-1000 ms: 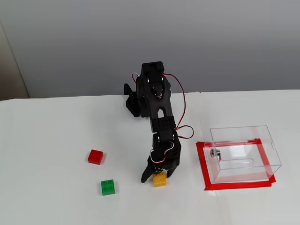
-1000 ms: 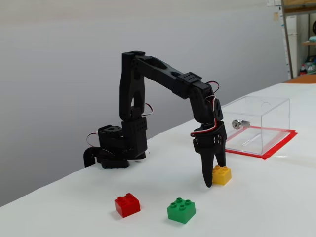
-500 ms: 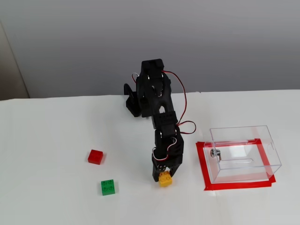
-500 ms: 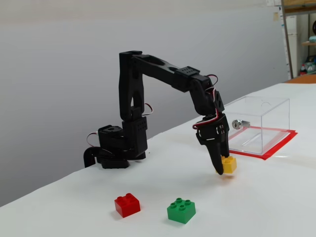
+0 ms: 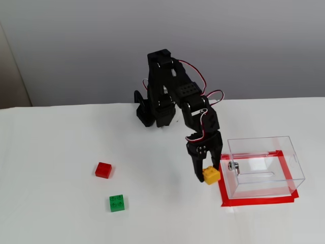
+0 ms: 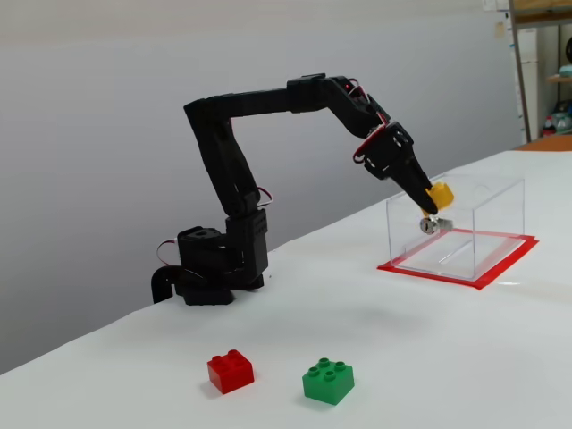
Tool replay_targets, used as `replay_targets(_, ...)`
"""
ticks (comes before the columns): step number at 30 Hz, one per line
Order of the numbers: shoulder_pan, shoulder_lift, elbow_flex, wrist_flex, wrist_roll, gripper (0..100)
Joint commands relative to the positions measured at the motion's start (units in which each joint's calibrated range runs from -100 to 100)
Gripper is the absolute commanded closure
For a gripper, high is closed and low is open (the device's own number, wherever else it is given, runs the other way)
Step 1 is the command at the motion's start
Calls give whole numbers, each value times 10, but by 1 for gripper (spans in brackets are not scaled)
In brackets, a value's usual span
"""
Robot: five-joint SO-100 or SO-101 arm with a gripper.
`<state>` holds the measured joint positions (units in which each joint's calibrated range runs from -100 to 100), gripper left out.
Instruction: Pick the yellow lego brick and place it into the transparent box
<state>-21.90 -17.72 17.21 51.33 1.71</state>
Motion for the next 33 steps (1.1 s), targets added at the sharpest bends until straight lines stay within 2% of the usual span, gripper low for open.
replay_targets(1, -65, -40, -39, 2, 2, 85)
replay_targets(13, -246, 18, -154, -3, 2, 84)
replay_targets(23, -316, 145, -269, -4, 0, 84)
replay_targets(33, -332, 204, -313, -2, -3, 84)
